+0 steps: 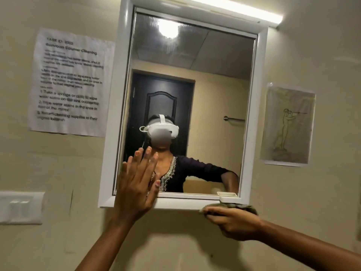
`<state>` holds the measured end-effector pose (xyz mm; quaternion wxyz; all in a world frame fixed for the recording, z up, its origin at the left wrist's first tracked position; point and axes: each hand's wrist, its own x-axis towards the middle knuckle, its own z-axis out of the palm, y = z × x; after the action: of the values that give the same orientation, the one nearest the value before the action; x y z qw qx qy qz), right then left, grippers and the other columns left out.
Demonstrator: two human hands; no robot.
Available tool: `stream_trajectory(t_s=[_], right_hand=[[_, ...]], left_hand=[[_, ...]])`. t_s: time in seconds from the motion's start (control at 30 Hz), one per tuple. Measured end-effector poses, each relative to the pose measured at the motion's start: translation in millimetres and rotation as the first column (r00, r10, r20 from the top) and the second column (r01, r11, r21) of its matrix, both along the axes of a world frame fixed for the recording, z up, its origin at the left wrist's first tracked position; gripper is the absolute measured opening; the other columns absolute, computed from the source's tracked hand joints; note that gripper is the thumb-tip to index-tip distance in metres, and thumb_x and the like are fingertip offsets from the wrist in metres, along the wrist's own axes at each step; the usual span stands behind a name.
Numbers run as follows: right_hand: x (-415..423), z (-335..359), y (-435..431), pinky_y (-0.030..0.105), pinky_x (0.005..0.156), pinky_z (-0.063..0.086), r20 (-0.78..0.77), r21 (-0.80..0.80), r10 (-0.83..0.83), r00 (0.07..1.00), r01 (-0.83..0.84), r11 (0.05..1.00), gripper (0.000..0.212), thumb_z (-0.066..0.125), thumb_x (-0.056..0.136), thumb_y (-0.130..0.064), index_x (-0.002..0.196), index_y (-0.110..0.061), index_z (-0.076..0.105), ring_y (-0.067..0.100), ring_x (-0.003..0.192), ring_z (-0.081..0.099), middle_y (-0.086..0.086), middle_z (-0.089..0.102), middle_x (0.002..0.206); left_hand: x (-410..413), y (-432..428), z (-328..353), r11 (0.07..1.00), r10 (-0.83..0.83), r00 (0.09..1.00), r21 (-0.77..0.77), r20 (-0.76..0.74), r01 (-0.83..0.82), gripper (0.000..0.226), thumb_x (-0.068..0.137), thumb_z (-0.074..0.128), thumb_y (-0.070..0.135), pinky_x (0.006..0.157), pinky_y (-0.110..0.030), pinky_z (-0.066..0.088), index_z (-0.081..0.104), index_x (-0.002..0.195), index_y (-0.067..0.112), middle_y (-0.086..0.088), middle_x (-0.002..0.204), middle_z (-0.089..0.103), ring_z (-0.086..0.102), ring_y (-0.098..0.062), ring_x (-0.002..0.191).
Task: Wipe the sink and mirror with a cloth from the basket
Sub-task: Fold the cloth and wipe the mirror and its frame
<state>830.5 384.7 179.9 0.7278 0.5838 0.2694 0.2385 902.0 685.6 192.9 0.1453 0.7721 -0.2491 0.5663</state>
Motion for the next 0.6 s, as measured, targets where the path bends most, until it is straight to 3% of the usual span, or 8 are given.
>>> stream_trajectory(t_s=[0.07, 0.1, 0.27, 0.33, 0.43, 0.5, 0.57, 0.6], right_hand=[[-6.4, -1.6, -26.1, 0.040, 0.120, 0.014, -0.095, 0.014, -0.066, 0.993, 0.068, 0.998, 0.034, 0.068, 0.073, -0.037, 0.104, -0.024, 0.073, 0.012, 0.130, 0.047, -0.004, 0.063, 0.127], [-10.5, -0.4, -35.0, 0.042, 0.120, 0.010, -0.053, 0.009, -0.104, 0.993, 0.105, 0.994, 0.036, 0.068, 0.072, -0.036, 0.104, -0.021, 0.072, 0.013, 0.129, 0.047, -0.003, 0.063, 0.128], [-41.3, -1.1, -66.7, 0.048, 0.119, 0.000, -0.018, 0.174, 0.058, 0.998, -0.054, 0.983, 0.034, 0.044, 0.079, -0.014, 0.090, -0.010, 0.076, 0.019, 0.124, 0.053, 0.004, 0.071, 0.114], [-52.6, 0.1, -67.9, 0.047, 0.119, 0.010, -0.009, 0.338, 0.169, 0.986, -0.156, 0.928, 0.030, 0.044, 0.083, -0.009, 0.080, -0.009, 0.074, 0.024, 0.119, 0.056, 0.005, 0.073, 0.099], [-69.7, 10.2, -53.3, 0.047, 0.107, 0.035, 0.213, 0.595, 0.350, 0.912, -0.406, 0.694, 0.029, 0.043, 0.086, -0.004, 0.077, -0.007, 0.070, 0.030, 0.107, 0.060, 0.011, 0.072, 0.085], [-71.6, 25.5, -37.5, 0.048, 0.104, 0.039, 0.393, 0.703, 0.350, 0.850, -0.523, 0.481, 0.019, 0.050, 0.079, -0.001, 0.078, -0.005, 0.068, 0.033, 0.105, 0.058, 0.014, 0.069, 0.086], [-62.3, 45.8, -28.1, 0.047, 0.106, 0.036, 0.541, 0.783, 0.247, 0.804, -0.589, 0.202, 0.019, 0.048, 0.075, 0.002, 0.081, -0.002, 0.066, 0.035, 0.115, 0.050, 0.017, 0.068, 0.094], [-55.1, 56.6, -25.0, 0.045, 0.108, 0.032, 0.609, 0.784, 0.187, 0.771, -0.621, 0.009, 0.021, 0.046, 0.074, 0.004, 0.082, -0.001, 0.065, 0.036, 0.121, 0.044, 0.017, 0.067, 0.100]], left_hand=[[2.3, -1.4, -2.1, 0.999, 0.044, 0.999, -0.017, 0.016, -0.044, 0.060, 0.090, 0.035, 0.040, 0.118, -0.041, -0.008, 0.031, 0.143, 0.012, -0.011, 0.154, 0.024, 0.011, -0.028, 0.145], [2.7, -2.0, -3.0, 0.998, 0.057, 0.998, -0.017, 0.040, -0.056, 0.060, 0.090, 0.036, 0.041, 0.118, -0.041, -0.008, 0.032, 0.143, 0.012, -0.012, 0.153, 0.025, 0.011, -0.028, 0.144], [2.7, -0.9, -3.4, 0.998, 0.060, 0.992, 0.001, 0.109, -0.061, 0.061, 0.088, 0.044, 0.037, 0.118, -0.038, -0.006, 0.033, 0.142, 0.010, -0.012, 0.152, 0.027, 0.013, -0.027, 0.144], [1.9, -1.3, -3.1, 0.998, 0.046, 0.994, 0.031, 0.097, -0.049, 0.061, 0.089, 0.044, 0.036, 0.119, -0.037, -0.006, 0.032, 0.142, 0.009, -0.012, 0.152, 0.026, 0.013, -0.027, 0.144], [1.8, -2.0, -3.1, 0.997, 0.025, 0.998, 0.068, 0.055, -0.029, 0.060, 0.090, 0.042, 0.034, 0.119, -0.037, -0.005, 0.031, 0.143, 0.009, -0.012, 0.153, 0.025, 0.014, -0.026, 0.144], [0.4, -2.1, -2.2, 0.996, 0.015, 0.999, 0.082, 0.043, -0.018, 0.059, 0.090, 0.042, 0.031, 0.119, -0.037, -0.003, 0.030, 0.143, 0.009, -0.012, 0.153, 0.025, 0.014, -0.026, 0.144], [-9.5, -4.9, -2.9, 0.997, -0.022, 0.998, 0.077, 0.053, 0.018, 0.058, 0.090, 0.042, 0.029, 0.119, -0.037, -0.002, 0.031, 0.143, 0.009, -0.012, 0.152, 0.027, 0.015, -0.025, 0.144], [-16.9, -7.7, -5.4, 0.996, -0.048, 0.996, 0.072, 0.073, 0.043, 0.057, 0.089, 0.042, 0.028, 0.119, -0.037, -0.001, 0.032, 0.142, 0.008, -0.013, 0.152, 0.027, 0.015, -0.025, 0.144]])
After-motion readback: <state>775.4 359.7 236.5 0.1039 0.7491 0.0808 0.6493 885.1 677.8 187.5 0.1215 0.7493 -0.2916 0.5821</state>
